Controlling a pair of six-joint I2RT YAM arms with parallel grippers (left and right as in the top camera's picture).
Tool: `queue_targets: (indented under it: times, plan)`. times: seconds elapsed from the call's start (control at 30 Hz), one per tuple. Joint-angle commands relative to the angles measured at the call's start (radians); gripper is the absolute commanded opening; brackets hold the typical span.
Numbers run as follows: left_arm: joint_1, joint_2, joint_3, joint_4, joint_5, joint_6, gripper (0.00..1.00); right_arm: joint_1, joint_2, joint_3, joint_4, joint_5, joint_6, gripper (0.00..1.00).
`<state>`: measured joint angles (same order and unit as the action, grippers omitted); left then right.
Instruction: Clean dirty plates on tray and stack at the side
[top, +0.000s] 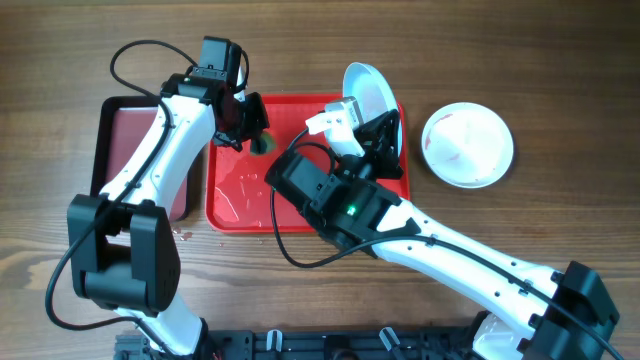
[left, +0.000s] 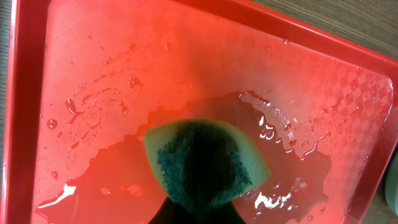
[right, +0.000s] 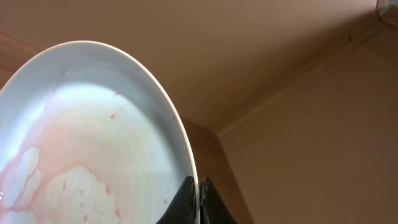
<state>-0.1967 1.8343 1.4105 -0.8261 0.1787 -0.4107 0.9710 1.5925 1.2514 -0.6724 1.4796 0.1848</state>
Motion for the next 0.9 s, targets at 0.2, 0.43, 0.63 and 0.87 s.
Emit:
queue_targets:
  times: [0.2, 0.43, 0.63, 0.87]
  plan:
    - [-0.002, 0.011, -0.006, 0.003, 0.011, -0.017, 0.04, 0.003, -0.023, 0.001, 0.005, -0.064, 0.006, 0.04]
    - [0.002, 0.005, -0.005, -0.006, -0.075, 0.015, 0.04, 0.003, -0.023, 0.001, -0.035, -0.175, 0.067, 0.04]
    - [0.138, -0.059, 0.002, -0.116, -0.245, 0.194, 0.04, 0.003, -0.023, 0.001, -0.056, -0.422, 0.142, 0.04]
    - [0.34, 0.014, -0.074, -0.071, -0.278, 0.453, 0.04, -0.016, -0.023, 0.001, -0.07, -0.457, 0.185, 0.04]
